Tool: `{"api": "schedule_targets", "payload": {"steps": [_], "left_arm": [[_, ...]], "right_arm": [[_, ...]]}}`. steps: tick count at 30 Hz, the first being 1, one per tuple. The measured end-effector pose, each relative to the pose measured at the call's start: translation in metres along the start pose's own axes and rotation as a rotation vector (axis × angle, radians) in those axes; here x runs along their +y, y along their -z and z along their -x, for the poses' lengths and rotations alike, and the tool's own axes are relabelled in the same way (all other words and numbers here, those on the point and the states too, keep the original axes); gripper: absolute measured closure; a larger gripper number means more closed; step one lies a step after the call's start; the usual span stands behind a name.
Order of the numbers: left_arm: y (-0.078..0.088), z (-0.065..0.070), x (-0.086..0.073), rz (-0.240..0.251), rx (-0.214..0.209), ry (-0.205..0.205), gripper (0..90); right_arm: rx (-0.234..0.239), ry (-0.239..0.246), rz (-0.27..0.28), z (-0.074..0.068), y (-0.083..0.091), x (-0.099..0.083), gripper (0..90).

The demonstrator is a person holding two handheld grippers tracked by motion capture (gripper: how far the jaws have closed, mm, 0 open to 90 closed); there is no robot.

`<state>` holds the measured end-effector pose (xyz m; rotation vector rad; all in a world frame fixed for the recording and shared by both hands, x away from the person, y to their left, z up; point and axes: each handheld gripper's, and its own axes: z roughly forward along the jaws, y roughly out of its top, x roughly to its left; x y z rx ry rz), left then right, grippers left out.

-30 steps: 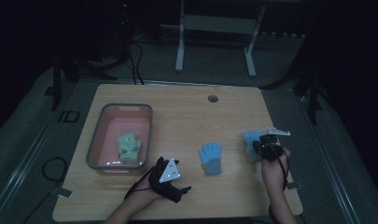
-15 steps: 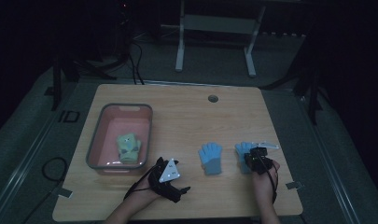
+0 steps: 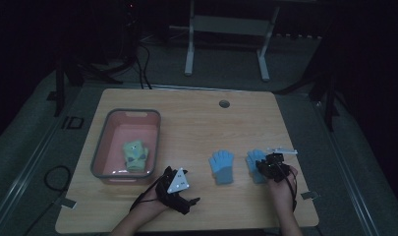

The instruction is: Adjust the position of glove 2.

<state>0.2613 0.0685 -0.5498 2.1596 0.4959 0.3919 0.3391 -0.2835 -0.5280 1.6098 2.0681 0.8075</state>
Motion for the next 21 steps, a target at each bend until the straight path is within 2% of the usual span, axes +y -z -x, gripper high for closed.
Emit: {"api": "schedule_targets", "payload": {"steps": [1,2,4,5,6,7,8,11,12,13,14,15,17,21], "left_arm": [[0.000,0.000,0.000,0.000,0.000,0.000,2.8],[0.001,0.000,-0.001,-0.001,-0.001,0.001,2.8],[0.001,0.000,-0.002,0.000,-0.004,-0.005,2.8],[0.001,0.000,-0.002,0.001,-0.004,-0.006,2.7],[0.001,0.000,-0.002,0.001,-0.004,-0.006,2.7],[0.001,0.000,-0.002,-0.001,-0.003,-0.004,2.7],[0.001,0.000,-0.002,-0.001,0.000,-0.003,2.7],[0.002,0.000,-0.002,-0.002,0.002,0.002,2.8],[0.002,0.000,-0.002,-0.002,0.002,0.002,2.7],[0.002,0.000,-0.002,-0.002,0.002,0.002,2.7],[0.002,0.001,-0.002,-0.003,0.004,0.003,2.7],[0.002,0.000,-0.002,-0.003,0.004,0.003,2.7],[0.002,0.000,-0.003,-0.004,0.006,0.005,2.7],[0.005,0.000,-0.004,0.001,0.015,0.015,2.8]], "right_arm": [[0.013,0.008,0.004,0.002,0.003,0.002,69.9],[0.033,0.042,0.002,0.006,0.008,0.006,66.5],[0.046,0.078,0.008,0.009,0.013,0.009,65.4],[0.068,0.107,0.015,0.011,0.016,0.011,64.4],[0.068,0.107,0.015,0.011,0.016,0.011,64.4],[0.081,0.137,0.018,0.012,0.018,0.012,63.4],[0.133,0.206,0.030,0.017,0.021,0.015,62.1],[0.207,0.291,0.040,0.022,0.023,0.019,62.1],[0.207,0.291,0.040,0.022,0.023,0.019,62.1],[0.225,0.322,0.042,0.024,0.023,0.020,62.1],[0.225,0.322,0.042,0.024,0.023,0.020,63.0],[0.245,0.401,0.033,0.027,0.020,0.019,64.4],[0.268,0.416,0.028,0.029,0.015,0.017,64.5],[0.256,0.406,0.013,0.035,-0.001,0.009,64.3]]}}
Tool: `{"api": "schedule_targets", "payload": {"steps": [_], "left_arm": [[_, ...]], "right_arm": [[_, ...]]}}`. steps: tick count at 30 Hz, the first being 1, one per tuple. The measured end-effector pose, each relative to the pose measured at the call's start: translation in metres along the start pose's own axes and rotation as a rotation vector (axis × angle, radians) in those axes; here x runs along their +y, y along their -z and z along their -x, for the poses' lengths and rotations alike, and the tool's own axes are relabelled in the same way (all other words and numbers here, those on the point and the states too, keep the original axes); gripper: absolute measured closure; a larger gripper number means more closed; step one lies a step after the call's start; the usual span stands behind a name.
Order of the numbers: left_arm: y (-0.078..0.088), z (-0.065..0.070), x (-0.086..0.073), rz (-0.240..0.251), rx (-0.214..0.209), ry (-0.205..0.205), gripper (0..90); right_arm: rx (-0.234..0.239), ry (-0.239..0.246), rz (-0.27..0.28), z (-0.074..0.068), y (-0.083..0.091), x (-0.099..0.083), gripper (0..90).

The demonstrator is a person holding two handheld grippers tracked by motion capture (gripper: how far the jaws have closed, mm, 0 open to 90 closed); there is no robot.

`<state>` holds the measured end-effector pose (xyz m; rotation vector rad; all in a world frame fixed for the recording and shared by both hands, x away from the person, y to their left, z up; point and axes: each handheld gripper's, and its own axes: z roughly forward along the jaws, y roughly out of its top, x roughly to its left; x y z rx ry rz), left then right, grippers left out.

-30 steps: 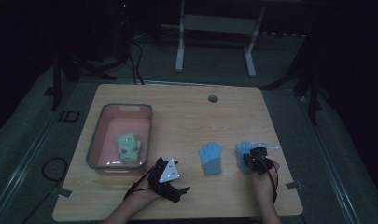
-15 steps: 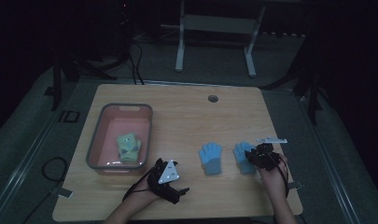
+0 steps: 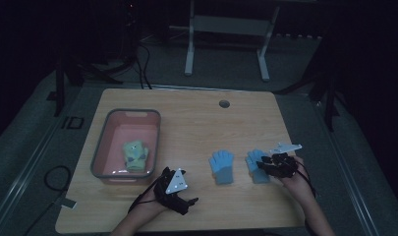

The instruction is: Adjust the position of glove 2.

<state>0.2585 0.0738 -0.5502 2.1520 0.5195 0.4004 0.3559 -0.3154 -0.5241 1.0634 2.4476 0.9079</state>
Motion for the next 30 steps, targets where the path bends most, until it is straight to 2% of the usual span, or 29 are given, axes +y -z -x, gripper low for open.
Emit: {"api": "schedule_targets", "payload": {"steps": [4,7,12,15,17,18,19,21,26,29,30], "left_arm": [[0.003,0.000,-0.001,0.002,0.006,0.012,2.7],[0.004,-0.001,-0.002,0.006,0.011,0.014,2.7],[0.004,-0.001,-0.002,0.003,0.010,0.010,2.8],[0.003,-0.001,-0.002,0.000,0.007,0.010,2.8],[0.002,0.000,-0.002,-0.004,0.006,0.006,2.8],[0.002,0.000,-0.002,-0.004,0.006,0.005,2.8],[0.002,0.000,-0.002,-0.002,0.006,0.005,2.7],[0.003,0.000,-0.002,-0.003,0.006,0.003,2.8],[0.003,-0.001,-0.002,-0.004,0.006,0.003,2.7],[0.003,-0.001,-0.002,0.000,0.007,0.003,2.8],[0.003,-0.001,-0.002,-0.001,0.009,0.003,2.8]], "right_arm": [[0.002,-0.021,-0.015,0.002,-0.011,-0.012,63.9],[0.003,-0.038,0.011,0.002,-0.013,-0.017,66.4],[-0.037,-0.042,0.032,-0.008,-0.014,-0.019,82.3],[-0.081,-0.050,0.025,-0.015,-0.015,-0.017,85.2],[-0.088,-0.063,0.020,-0.016,-0.015,-0.016,85.7],[-0.100,-0.094,0.017,-0.015,-0.014,-0.014,86.3],[-0.104,-0.104,0.020,-0.016,-0.013,-0.012,86.5],[-0.128,-0.110,0.031,-0.018,-0.009,-0.007,86.7],[-0.141,-0.108,0.086,-0.024,0.008,0.017,86.9],[-0.113,-0.101,0.112,-0.028,0.016,0.029,86.9],[-0.094,-0.089,0.133,-0.033,0.021,0.041,86.8]]}}
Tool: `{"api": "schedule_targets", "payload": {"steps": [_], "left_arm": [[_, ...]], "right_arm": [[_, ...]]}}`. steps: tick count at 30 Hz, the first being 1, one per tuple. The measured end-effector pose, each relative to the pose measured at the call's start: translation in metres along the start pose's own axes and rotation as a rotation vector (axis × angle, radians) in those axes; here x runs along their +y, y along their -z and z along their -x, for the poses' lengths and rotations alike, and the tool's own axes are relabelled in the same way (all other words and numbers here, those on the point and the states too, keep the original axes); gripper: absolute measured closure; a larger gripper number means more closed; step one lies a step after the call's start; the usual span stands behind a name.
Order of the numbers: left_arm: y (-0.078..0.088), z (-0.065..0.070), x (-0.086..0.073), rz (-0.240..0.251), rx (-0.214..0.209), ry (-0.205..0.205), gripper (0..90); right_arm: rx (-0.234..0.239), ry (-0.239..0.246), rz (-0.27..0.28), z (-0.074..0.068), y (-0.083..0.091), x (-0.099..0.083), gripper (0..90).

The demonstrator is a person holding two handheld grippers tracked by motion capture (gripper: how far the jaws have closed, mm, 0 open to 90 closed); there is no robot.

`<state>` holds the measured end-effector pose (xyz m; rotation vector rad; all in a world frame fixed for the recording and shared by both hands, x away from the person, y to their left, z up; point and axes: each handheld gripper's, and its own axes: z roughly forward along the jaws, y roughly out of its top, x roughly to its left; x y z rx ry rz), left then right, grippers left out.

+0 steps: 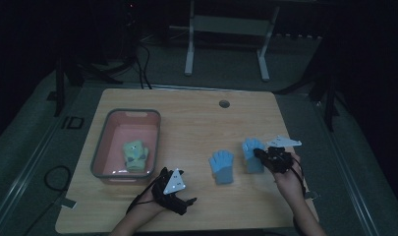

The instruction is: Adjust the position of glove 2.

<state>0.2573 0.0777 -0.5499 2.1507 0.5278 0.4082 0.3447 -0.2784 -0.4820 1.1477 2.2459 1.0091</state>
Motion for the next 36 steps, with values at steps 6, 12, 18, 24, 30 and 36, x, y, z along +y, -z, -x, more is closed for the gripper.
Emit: {"api": "schedule_targets", "payload": {"steps": [6,12,18,24,30,36], "left_arm": [[0.000,0.000,-0.001,-0.005,0.002,-0.001,2.8],[0.001,0.001,0.000,0.001,0.003,-0.004,2.8],[0.000,0.001,0.000,-0.002,0.002,-0.006,2.8],[0.001,0.001,0.000,0.001,0.000,-0.006,2.8],[0.001,0.000,-0.001,-0.001,0.001,-0.007,2.8],[0.000,0.001,-0.001,-0.006,-0.004,-0.005,2.7]], "right_arm": [[0.065,0.035,0.028,-0.025,0.001,0.021,86.8],[0.121,0.046,0.023,-0.044,-0.009,0.027,86.8],[0.157,0.045,0.012,-0.060,-0.019,0.027,86.7],[0.180,0.055,-0.042,-0.072,-0.034,0.022,86.6],[0.172,0.051,-0.086,-0.074,-0.050,0.011,86.2],[0.164,0.031,-0.109,-0.073,-0.061,0.004,85.5]]}}
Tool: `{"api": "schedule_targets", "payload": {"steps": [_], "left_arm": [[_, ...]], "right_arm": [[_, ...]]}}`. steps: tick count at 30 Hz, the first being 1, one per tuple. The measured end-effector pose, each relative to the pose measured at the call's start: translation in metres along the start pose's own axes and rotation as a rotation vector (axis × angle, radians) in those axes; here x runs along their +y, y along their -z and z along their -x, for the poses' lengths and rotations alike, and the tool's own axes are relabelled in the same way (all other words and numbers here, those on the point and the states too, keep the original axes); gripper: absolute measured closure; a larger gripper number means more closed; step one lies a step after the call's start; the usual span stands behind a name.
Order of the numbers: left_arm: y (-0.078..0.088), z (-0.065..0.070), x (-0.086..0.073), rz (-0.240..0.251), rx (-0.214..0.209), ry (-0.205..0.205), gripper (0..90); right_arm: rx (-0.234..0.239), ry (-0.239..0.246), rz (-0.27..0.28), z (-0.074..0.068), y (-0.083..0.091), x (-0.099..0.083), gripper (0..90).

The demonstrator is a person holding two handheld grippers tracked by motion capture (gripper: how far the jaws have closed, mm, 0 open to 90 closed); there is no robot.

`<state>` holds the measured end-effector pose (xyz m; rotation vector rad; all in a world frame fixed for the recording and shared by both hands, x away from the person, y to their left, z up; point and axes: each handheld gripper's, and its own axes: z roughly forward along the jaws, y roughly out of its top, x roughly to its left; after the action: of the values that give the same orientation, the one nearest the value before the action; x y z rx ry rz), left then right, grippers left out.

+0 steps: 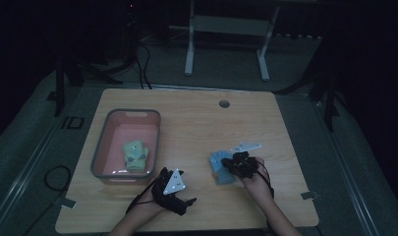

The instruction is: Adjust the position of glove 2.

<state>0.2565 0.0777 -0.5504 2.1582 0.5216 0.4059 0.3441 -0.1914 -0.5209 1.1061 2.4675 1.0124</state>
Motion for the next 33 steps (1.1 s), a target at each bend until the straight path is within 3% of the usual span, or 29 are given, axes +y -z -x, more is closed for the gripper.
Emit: {"api": "schedule_targets", "payload": {"steps": [7,14,17,20,25,28,33], "left_arm": [[0.000,0.001,0.001,0.010,-0.002,0.002,2.8],[0.004,0.004,0.007,0.049,0.008,-0.010,4.6],[0.003,0.005,0.009,0.031,-0.009,0.011,4.6],[0.000,0.006,0.010,-0.021,-0.013,0.020,4.6],[-0.003,0.008,0.011,-0.032,-0.023,0.014,4.6],[-0.005,0.007,0.012,-0.021,-0.018,0.008,4.6],[-0.009,0.008,0.014,-0.038,-0.035,0.002,4.6]], "right_arm": [[-0.003,-0.001,-0.032,-0.001,-0.015,-0.009,82.8],[0.003,0.009,-0.013,-0.003,-0.008,-0.006,73.5],[0.020,0.007,0.011,-0.003,-0.002,-0.003,64.1],[0.033,0.025,0.029,-0.002,0.002,-0.001,44.0],[0.083,0.011,0.049,0.003,0.003,-0.001,14.1],[0.098,0.000,0.049,0.008,0.004,-0.002,13.8],[0.079,0.026,0.065,0.015,0.007,-0.005,14.0]]}}
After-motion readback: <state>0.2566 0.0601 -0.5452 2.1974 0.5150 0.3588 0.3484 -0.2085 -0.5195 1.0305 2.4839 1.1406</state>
